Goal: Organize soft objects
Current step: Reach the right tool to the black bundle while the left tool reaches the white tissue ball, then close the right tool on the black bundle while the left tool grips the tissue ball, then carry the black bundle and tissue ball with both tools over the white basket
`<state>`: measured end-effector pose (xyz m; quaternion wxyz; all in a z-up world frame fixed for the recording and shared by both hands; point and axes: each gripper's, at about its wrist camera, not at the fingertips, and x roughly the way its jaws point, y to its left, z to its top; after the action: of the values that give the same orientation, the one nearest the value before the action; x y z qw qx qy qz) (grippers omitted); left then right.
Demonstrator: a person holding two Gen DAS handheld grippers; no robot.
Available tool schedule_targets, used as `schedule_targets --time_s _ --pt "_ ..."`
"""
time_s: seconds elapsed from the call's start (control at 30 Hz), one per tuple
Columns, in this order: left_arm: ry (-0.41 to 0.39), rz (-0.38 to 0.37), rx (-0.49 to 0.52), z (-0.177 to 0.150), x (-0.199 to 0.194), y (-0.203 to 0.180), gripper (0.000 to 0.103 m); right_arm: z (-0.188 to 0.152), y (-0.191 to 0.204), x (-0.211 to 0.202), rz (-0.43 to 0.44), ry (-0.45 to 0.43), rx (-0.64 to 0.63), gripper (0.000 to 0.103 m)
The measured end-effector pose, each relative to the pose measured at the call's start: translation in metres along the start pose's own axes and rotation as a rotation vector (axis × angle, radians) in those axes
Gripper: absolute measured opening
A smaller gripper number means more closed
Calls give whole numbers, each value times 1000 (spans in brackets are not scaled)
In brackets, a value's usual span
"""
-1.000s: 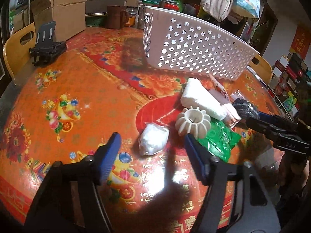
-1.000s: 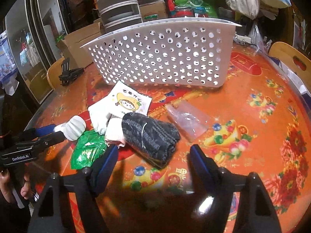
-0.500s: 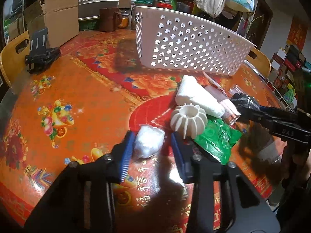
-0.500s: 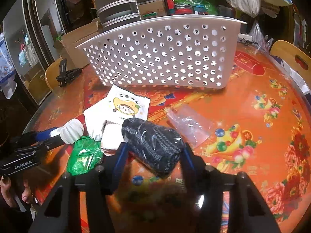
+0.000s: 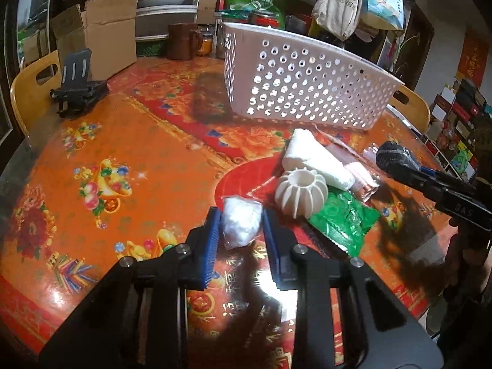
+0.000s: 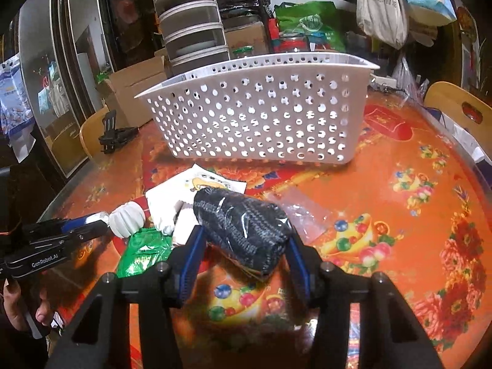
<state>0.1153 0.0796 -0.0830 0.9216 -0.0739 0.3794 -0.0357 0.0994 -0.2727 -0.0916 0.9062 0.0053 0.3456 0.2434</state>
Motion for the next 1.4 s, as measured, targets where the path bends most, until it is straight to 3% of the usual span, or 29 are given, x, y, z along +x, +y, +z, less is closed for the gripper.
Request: schedule_targets --time_s 0.43,0.8,1.4 --pt "-78 -14 37 15 -34 -16 26 -2 -2 -22 6 -70 2 52" --pt "-130 -44 75 39 -57 -37 26 19 -11 -62 -24 -126 -25 52" --pt "-213 -86 130 121 -88 -65 26 73 -20 -100 -76 -177 -105 52"
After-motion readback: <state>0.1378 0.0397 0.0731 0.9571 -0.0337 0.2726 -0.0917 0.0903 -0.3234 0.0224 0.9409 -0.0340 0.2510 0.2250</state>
